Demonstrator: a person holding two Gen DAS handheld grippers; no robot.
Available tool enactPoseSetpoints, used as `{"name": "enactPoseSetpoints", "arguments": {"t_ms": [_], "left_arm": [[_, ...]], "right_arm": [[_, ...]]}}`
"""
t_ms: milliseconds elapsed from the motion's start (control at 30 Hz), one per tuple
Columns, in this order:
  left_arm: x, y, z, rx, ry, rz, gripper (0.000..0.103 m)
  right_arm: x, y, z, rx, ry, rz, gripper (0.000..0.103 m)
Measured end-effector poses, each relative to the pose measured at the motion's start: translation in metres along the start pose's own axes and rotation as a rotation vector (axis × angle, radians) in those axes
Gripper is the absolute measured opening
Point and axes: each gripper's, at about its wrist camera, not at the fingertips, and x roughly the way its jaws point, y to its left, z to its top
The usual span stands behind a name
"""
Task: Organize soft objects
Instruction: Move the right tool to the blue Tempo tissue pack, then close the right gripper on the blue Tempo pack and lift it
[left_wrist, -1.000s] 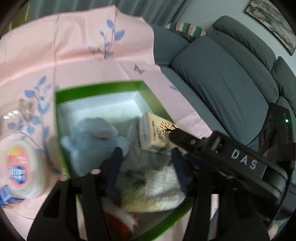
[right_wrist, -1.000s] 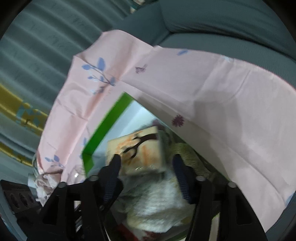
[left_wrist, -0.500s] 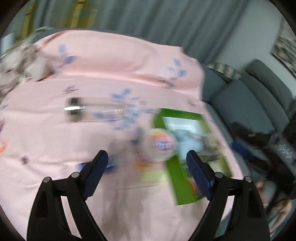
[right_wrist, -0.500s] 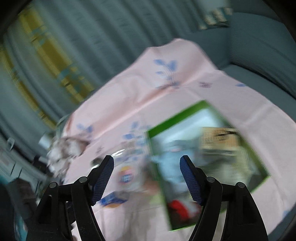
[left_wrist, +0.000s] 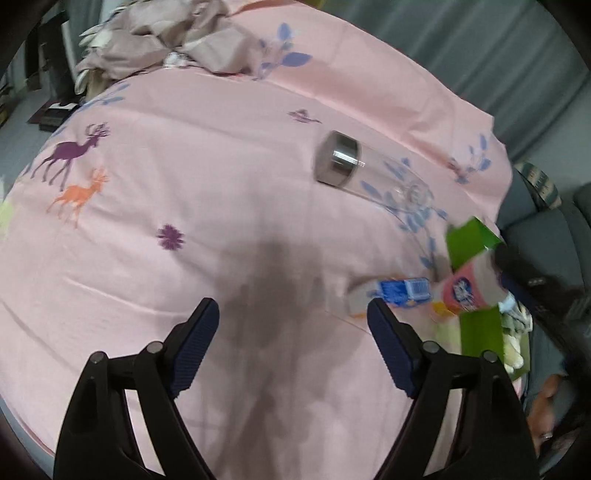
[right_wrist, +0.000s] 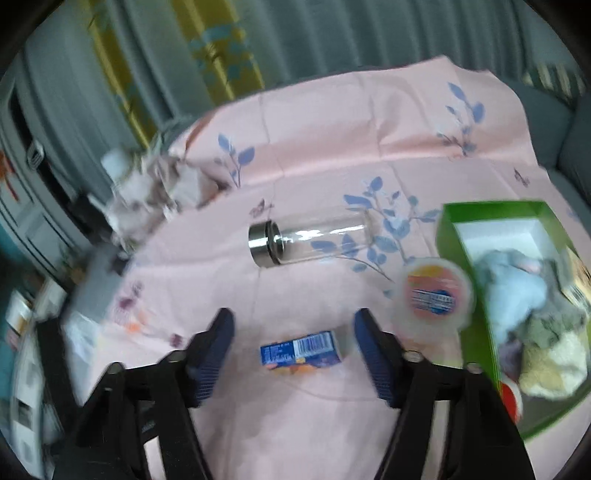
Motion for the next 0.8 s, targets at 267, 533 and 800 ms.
{"name": "enactPoseSetpoints", "arguments": {"t_ms": [267,533,800], "left_arm": [[-0.001,0.021,0.006,-0.057,0.019,0.007,0.081],[-0.001,0.016,0.004,-0.051,0.038,-0.014,0.081],[0.016,0.001,-0.009,-0.012,0.098,-0.040,0.071]], "right_arm": [[0.054,0.002,-0.020,-0.061,0.162,-0.039,0.045],[0.046,0.008,-0.044,-0.080,0.323,0.006,0.045],[0.023,-0.030,-0.029,0.059,0.233,-0.020,0.072]]}}
